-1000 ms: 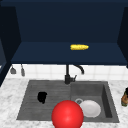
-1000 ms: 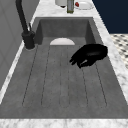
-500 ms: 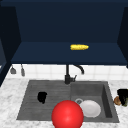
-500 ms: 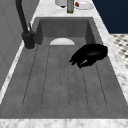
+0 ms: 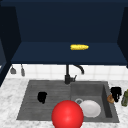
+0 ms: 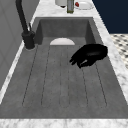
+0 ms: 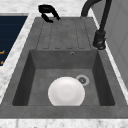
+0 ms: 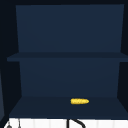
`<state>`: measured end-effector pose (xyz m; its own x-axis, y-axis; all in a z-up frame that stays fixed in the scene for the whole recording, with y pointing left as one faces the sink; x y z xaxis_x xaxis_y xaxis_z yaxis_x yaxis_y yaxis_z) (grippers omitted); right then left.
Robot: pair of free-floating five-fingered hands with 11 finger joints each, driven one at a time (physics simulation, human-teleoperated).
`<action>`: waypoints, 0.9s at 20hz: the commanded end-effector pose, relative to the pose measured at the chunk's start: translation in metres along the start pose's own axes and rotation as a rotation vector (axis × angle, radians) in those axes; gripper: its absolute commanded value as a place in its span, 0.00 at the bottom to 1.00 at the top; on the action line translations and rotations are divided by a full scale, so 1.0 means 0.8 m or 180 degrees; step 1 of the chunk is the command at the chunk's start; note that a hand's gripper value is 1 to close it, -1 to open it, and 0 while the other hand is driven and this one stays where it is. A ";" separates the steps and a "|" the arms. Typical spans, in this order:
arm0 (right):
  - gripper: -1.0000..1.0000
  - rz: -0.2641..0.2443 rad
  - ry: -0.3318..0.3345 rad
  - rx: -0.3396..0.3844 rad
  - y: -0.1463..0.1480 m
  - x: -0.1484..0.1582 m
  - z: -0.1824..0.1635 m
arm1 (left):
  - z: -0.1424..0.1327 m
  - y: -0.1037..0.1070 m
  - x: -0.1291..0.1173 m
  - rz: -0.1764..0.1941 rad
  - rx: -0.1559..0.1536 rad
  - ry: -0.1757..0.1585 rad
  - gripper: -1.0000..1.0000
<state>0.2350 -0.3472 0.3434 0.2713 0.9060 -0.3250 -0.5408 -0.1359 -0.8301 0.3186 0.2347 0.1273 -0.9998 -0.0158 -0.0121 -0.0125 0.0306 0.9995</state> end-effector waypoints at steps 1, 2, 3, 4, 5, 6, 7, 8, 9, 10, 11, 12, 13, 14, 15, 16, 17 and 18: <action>1.00 -0.0063 0.0162 0.0072 -0.014 0.024 -0.015 | 0.000 0.000 0.000 0.0000 0.0000 0.0000 0.50; 1.00 -0.0055 0.0167 0.0072 -0.016 0.031 -0.020 | 0.000 0.000 0.000 0.0000 0.0000 0.0000 0.50; 1.00 -0.0044 0.0179 0.0067 -0.017 0.039 -0.025 | 0.000 0.000 0.000 0.0000 0.0000 0.0000 0.50; 1.00 -0.0033 0.0194 0.0066 -0.015 0.048 -0.030 | 0.000 0.000 0.000 0.0000 0.0000 0.0000 0.50; 1.00 -0.0030 0.0220 0.0068 -0.015 0.055 -0.035 | 0.000 0.000 0.000 0.0000 0.0000 0.0000 0.50; 1.00 -0.0024 0.0240 0.0067 -0.015 0.062 -0.040 | 0.000 0.000 0.000 0.0000 0.0000 0.0000 0.50; 1.00 -0.0016 0.0262 0.0066 -0.016 0.069 -0.046 | 0.000 0.000 0.000 0.0000 0.0000 0.0000 0.50; 1.00 -0.0003 0.0280 0.0062 -0.017 0.076 -0.051 | 0.000 0.000 0.000 0.0000 0.0000 0.0000 0.50; 1.00 0.0009 0.0295 0.0058 -0.017 0.084 -0.057 | 0.000 0.000 0.000 0.0000 0.0000 0.0000 0.50; 1.00 0.0019 0.0309 0.0055 -0.017 0.091 -0.063 | 0.000 0.000 0.000 0.0000 0.0000 0.0000 0.50; 1.00 0.0029 0.0326 0.0053 -0.017 0.098 -0.069 | 0.000 0.000 0.000 0.0000 0.0000 0.0000 0.50; 1.00 0.0046 0.0341 0.0047 -0.016 0.107 -0.075 | 0.000 0.000 0.000 0.0000 0.0000 0.0000 0.50; 1.00 0.0059 0.0356 0.0042 -0.015 0.114 -0.081 | 0.000 0.000 0.000 0.0000 0.0000 0.0000 0.50; 1.00 0.0065 0.0371 0.0040 -0.014 0.122 -0.088 | 0.000 0.000 0.000 0.0000 0.0000 0.0000 0.50; 1.00 0.0064 0.0383 0.0041 -0.015 0.129 -0.094 | 0.000 0.000 0.000 0.0000 0.0000 0.0000 0.50; 1.00 0.0062 0.0391 0.0042 -0.014 0.136 -0.100 | 0.000 0.000 0.000 0.0000 0.0000 0.0000 0.50; 1.00 0.0064 0.0397 0.0036 -0.011 0.144 -0.105 | 0.000 0.000 0.000 0.0000 0.0000 0.0000 0.50; 1.00 0.0071 0.0406 0.0016 -0.008 0.153 -0.108 | 0.000 0.000 0.000 0.0000 0.0000 0.0000 0.50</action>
<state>0.3298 -0.2816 0.2845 0.3086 0.8721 -0.3796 -0.5479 -0.1633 -0.8205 0.3186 0.2347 0.1273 -0.9998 -0.0158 -0.0121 -0.0125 0.0306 0.9995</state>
